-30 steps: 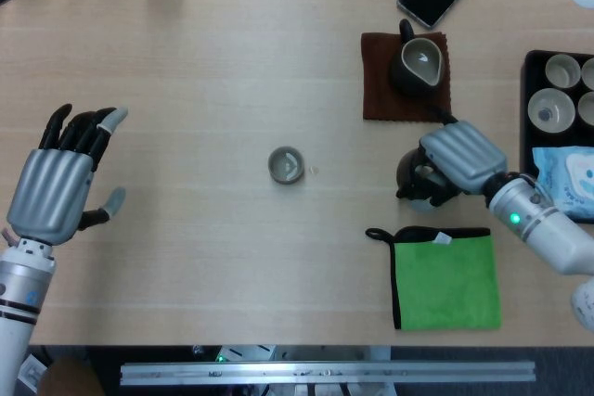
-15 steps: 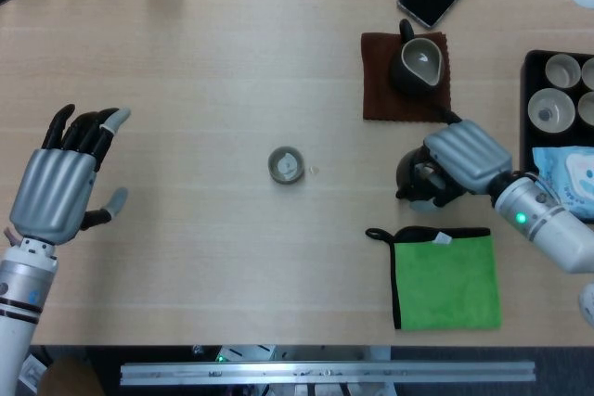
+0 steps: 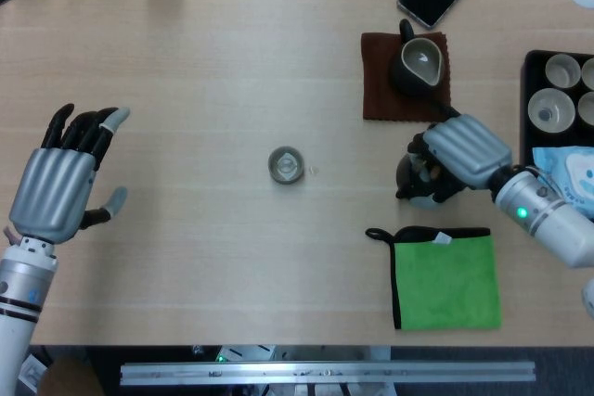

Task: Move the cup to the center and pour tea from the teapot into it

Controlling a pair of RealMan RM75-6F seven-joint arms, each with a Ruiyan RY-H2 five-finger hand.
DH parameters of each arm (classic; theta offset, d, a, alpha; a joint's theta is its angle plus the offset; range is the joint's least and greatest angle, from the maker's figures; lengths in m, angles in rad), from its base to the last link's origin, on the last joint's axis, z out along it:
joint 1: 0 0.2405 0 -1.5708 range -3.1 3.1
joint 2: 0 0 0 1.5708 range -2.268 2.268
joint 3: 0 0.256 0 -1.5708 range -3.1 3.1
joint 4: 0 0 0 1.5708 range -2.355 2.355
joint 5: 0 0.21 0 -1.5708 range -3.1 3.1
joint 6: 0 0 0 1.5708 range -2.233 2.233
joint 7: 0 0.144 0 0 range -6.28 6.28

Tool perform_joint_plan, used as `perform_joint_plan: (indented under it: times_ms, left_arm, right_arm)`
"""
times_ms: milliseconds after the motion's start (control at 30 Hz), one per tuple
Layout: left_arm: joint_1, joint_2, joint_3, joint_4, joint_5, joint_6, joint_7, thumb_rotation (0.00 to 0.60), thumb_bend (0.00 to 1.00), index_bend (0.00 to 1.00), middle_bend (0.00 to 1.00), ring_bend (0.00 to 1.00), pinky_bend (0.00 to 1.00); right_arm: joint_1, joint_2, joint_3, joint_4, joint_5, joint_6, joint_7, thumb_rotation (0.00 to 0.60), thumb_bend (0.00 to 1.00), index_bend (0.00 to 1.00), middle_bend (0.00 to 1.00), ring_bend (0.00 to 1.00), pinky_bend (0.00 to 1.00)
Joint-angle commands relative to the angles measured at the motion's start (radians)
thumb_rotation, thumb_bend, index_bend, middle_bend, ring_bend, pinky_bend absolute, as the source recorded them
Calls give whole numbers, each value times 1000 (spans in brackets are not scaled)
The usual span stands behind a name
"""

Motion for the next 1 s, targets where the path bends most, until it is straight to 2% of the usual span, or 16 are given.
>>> perform_joint_plan:
  times_ms: [33, 400, 633, 867, 900, 1000]
  left_arm:
    - [0, 1, 0, 0, 0, 0, -1, 600, 303, 62, 121, 121, 26]
    - [0, 5, 1, 1, 1, -1, -12, 600, 303, 62, 122, 121, 27]
    - [-1, 6, 1, 3, 3, -2, -19, 600, 302, 62, 122, 121, 27]
    - [1, 11, -3, 11, 9, 8, -26, 600, 303, 62, 121, 121, 27]
    - [1, 11, -4, 13, 10, 10, -27, 600, 303, 62, 121, 121, 27]
    - [1, 11, -8, 18, 19, 20, -28, 600, 303, 62, 122, 121, 27]
  right_arm:
    - [4, 8, 1, -9, 1, -3, -7, 454, 0, 599, 497, 394, 0]
    - [8, 32, -4, -43, -14, 24, -75, 453, 0, 448, 361, 237, 0]
    - [5, 41, -4, -60, -23, 42, -93, 452, 0, 360, 305, 191, 0]
    - [-20, 75, -7, -95, -42, 115, -158, 455, 0, 241, 210, 116, 0]
    - [-27, 81, -6, -103, -42, 130, -165, 460, 0, 229, 203, 112, 0]
    - [-48, 109, -2, -135, -30, 166, -177, 571, 0, 212, 201, 112, 0]
